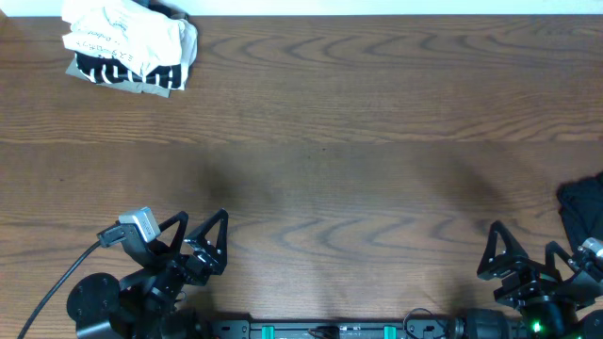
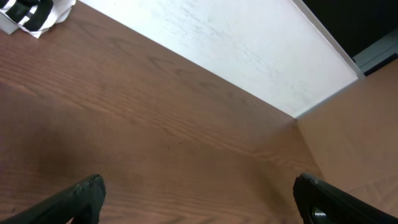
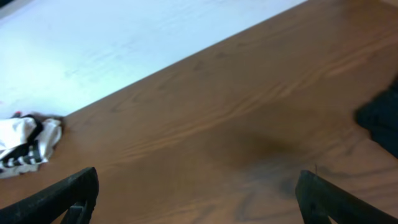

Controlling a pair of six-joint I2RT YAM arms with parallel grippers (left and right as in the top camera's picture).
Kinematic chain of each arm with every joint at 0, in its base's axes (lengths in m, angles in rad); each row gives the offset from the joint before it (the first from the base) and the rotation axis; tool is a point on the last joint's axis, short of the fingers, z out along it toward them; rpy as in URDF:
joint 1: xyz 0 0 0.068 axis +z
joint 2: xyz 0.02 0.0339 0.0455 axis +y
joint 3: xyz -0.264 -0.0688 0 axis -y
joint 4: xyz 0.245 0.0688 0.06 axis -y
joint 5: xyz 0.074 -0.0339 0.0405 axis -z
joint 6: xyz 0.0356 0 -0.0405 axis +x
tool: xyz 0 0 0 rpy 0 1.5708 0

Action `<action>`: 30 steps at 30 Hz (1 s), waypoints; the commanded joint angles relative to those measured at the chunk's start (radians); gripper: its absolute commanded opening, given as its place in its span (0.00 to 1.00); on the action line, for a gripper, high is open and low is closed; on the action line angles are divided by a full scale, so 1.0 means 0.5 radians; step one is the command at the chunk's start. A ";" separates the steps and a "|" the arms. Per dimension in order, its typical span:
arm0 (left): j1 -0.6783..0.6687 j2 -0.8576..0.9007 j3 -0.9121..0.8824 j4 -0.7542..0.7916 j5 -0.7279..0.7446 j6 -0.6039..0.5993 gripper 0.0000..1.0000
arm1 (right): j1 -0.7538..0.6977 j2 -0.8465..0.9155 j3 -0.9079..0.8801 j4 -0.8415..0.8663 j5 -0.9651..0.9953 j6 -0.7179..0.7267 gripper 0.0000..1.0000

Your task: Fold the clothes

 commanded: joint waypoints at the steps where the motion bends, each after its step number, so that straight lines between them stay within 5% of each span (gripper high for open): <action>1: 0.005 -0.011 -0.004 0.008 0.028 0.011 0.98 | 0.015 -0.008 -0.066 0.010 0.098 -0.090 0.99; 5: 0.005 -0.011 -0.004 0.008 0.028 0.011 0.98 | 0.015 -0.093 -0.229 0.111 0.097 -0.316 0.99; 17: 0.005 -0.011 -0.004 0.008 0.028 0.011 0.98 | 0.062 -0.504 -0.911 0.706 -0.002 -0.393 0.99; 30: 0.005 -0.011 -0.004 0.008 0.028 0.011 0.98 | 0.081 -0.523 -1.366 1.439 -0.190 -0.589 0.99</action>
